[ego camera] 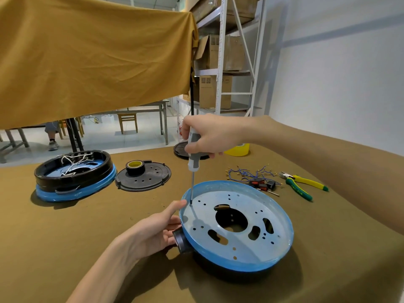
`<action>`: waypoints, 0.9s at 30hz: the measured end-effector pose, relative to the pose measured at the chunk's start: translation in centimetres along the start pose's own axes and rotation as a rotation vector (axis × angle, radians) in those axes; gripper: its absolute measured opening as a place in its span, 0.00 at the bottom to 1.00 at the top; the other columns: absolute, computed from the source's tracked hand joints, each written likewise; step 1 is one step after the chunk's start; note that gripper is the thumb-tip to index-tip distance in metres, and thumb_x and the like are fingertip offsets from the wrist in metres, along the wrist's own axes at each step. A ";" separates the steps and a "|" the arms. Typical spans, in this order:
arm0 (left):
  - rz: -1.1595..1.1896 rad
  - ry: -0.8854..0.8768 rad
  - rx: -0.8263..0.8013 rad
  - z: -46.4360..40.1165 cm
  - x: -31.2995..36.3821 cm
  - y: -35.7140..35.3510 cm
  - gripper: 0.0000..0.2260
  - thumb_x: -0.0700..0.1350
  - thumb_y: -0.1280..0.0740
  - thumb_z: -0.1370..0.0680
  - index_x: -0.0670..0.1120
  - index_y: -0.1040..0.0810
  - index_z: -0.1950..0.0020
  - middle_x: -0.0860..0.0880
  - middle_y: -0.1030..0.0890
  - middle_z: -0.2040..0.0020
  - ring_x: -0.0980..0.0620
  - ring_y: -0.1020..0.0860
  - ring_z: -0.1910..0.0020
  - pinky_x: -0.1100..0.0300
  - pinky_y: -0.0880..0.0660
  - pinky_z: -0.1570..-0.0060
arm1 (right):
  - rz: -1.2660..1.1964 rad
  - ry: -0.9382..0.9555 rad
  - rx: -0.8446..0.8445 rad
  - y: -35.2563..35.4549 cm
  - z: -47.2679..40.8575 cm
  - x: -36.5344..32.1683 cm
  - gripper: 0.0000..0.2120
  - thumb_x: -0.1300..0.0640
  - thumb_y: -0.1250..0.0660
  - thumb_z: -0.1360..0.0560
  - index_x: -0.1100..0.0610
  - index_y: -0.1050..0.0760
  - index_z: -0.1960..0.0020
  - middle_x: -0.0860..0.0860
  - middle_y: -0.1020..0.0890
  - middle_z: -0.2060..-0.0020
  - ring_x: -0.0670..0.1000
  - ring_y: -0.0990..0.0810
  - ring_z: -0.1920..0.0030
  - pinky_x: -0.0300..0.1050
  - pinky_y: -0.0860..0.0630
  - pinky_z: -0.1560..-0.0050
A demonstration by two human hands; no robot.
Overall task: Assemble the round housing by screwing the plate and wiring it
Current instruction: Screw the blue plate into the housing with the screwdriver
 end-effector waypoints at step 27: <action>-0.303 0.138 -0.313 -0.9 1.1 -0.6 0.37 0.62 0.25 0.31 0.37 0.23 0.33 0.39 0.15 0.42 0.49 0.16 0.50 0.58 0.18 0.51 | -0.059 -0.076 -0.113 0.4 0.5 1.2 0.10 0.51 0.31 0.20 0.50 0.28 0.42 0.51 0.18 0.57 0.48 0.16 0.63 0.37 0.23 0.70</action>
Point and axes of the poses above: each hand's wrist, its own z-axis away from the middle knuckle, its own y-axis out of the back of the hand, x = y × z, the point moved 7 cm from there along -z, towards the middle knuckle
